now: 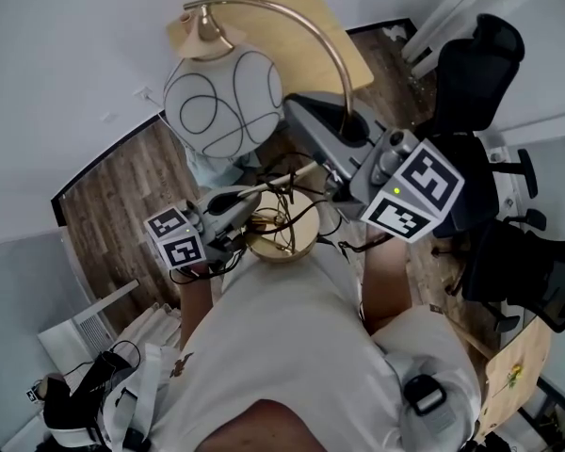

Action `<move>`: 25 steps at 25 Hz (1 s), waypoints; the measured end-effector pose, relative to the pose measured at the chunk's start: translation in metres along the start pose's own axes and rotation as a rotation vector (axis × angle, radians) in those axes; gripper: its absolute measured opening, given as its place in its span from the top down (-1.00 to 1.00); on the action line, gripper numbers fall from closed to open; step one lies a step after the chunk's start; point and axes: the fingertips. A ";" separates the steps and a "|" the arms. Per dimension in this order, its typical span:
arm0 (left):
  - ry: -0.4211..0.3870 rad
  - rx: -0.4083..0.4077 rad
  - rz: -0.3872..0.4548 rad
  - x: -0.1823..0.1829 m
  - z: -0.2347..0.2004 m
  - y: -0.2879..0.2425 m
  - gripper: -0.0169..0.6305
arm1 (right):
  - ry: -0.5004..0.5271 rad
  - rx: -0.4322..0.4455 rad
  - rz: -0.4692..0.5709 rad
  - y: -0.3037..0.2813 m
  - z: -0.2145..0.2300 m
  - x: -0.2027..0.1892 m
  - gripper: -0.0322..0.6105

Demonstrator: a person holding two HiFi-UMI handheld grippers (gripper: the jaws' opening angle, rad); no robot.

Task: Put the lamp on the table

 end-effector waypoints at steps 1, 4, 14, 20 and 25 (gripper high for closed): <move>-0.001 -0.001 -0.002 0.003 -0.004 -0.002 0.94 | 0.001 -0.002 0.001 -0.003 0.004 0.000 0.89; -0.003 -0.007 -0.007 0.014 -0.020 -0.008 0.94 | 0.002 -0.008 0.001 -0.015 0.019 -0.003 0.89; -0.008 -0.022 -0.032 0.046 -0.061 -0.027 0.94 | 0.000 -0.031 0.007 -0.050 0.061 -0.005 0.89; -0.002 -0.041 -0.049 0.070 -0.088 -0.043 0.94 | 0.006 -0.052 0.010 -0.073 0.090 -0.004 0.89; 0.001 -0.057 -0.068 0.088 -0.109 -0.050 0.94 | 0.013 -0.079 0.010 -0.092 0.109 -0.005 0.89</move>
Point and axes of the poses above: the fingertips, and each gripper's own axes: y backward along the fingers, z to its right, x out of its top, and after that the axes turned 14 degrees about z, right-handed
